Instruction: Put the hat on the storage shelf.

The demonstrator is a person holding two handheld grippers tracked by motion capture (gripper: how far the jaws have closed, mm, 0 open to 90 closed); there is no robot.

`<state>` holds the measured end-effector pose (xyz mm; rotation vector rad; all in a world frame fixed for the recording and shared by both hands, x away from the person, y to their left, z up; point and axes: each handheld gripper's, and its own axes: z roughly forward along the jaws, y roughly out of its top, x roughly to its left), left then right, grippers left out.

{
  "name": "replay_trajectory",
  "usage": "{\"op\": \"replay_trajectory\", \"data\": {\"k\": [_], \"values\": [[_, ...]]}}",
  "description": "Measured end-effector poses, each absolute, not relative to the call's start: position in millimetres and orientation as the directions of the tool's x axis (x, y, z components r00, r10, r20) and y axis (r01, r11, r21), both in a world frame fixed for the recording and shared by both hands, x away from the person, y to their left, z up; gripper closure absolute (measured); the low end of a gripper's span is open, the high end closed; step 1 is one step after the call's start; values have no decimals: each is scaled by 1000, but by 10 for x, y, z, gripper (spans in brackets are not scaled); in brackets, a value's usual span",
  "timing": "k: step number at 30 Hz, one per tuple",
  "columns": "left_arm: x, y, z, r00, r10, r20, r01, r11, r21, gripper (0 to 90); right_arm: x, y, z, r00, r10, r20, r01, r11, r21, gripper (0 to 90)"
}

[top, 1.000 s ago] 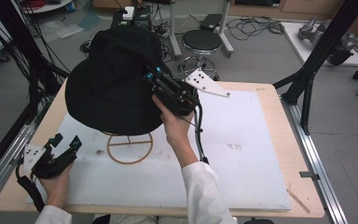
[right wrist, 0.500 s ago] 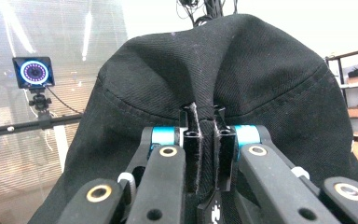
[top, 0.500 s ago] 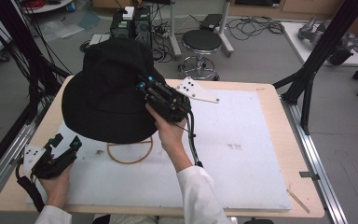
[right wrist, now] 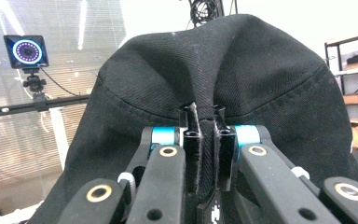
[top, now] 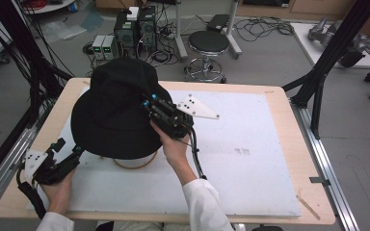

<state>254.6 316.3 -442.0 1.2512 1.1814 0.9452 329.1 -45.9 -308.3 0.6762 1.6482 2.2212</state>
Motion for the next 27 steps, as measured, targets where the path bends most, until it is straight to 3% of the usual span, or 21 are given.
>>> {"op": "replay_trajectory", "data": {"k": [8, 27], "values": [[2544, 3158, -4419, 180, 976, -127, 89, 112, 990, 326, 3318, -465, -3315, -845, 482, 230, 82, -309, 948, 862], [2543, 3157, -4419, 179, 976, -126, 90, 111, 990, 326, 3309, -495, -3300, -840, 499, 211, 71, -286, 956, 847]]}}
